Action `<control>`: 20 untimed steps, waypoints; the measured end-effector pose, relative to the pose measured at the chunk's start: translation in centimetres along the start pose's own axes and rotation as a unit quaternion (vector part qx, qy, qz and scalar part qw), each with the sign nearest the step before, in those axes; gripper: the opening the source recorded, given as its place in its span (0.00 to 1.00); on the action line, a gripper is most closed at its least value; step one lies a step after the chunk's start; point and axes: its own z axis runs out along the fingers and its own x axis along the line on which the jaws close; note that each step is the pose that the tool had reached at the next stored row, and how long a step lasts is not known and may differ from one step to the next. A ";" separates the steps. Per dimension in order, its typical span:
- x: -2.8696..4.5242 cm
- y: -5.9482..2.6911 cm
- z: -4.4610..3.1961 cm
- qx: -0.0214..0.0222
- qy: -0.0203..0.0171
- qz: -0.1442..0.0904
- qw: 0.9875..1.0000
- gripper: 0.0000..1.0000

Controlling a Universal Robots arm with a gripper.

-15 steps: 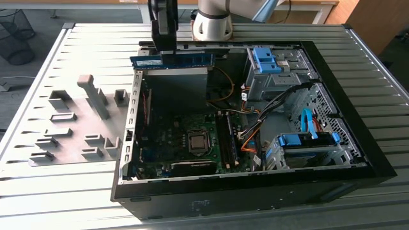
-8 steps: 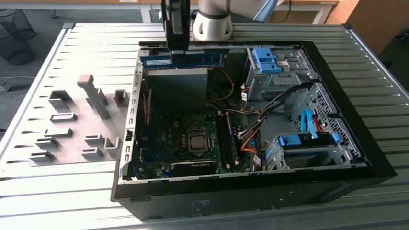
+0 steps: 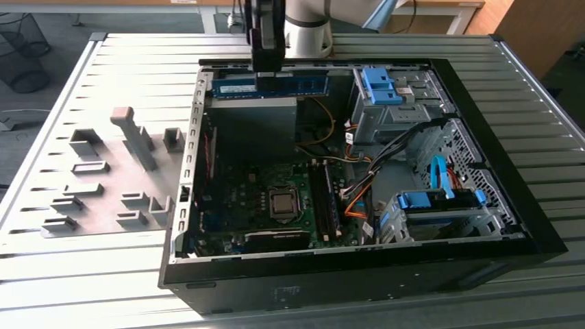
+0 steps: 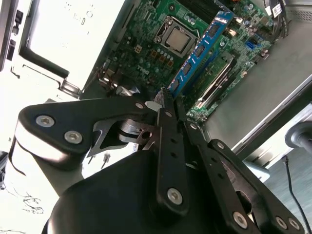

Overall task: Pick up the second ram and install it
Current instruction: 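Pick up the second ram and move it above second insertion slot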

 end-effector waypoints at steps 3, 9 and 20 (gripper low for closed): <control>0.00 -0.44 0.00 0.000 0.000 0.002 1.000 0.14; 0.02 -1.71 -0.02 0.000 0.000 0.004 1.000 0.14; 0.05 -4.61 -0.06 0.000 0.000 0.005 1.000 0.14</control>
